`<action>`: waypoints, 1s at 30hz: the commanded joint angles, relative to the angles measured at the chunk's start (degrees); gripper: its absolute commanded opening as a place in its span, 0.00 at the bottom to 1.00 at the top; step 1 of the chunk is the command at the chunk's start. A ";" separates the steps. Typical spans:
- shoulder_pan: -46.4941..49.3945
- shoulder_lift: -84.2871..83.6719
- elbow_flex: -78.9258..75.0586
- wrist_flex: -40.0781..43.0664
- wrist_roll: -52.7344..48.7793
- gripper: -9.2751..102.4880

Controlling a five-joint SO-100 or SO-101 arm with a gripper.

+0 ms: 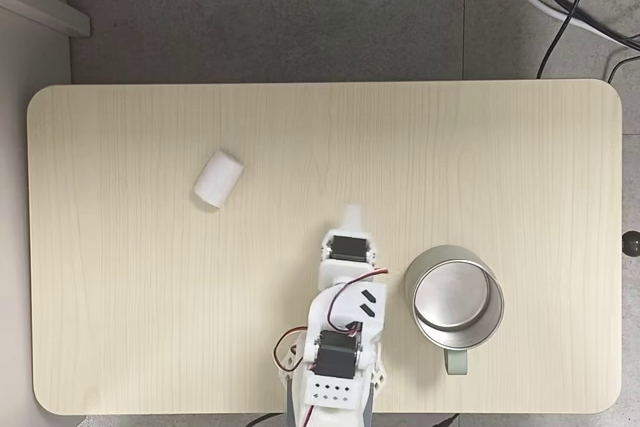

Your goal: Grasp a dressing and put it in the cup.

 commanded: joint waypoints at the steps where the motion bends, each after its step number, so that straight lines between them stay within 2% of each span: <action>1: 0.26 0.09 1.05 -0.35 -0.18 0.08; 14: -0.44 0.09 4.31 0.18 -2.72 0.08; 23: -5.98 1.76 24.08 11.43 -8.35 0.08; 30: -8.17 18.72 44.30 18.46 -13.54 0.11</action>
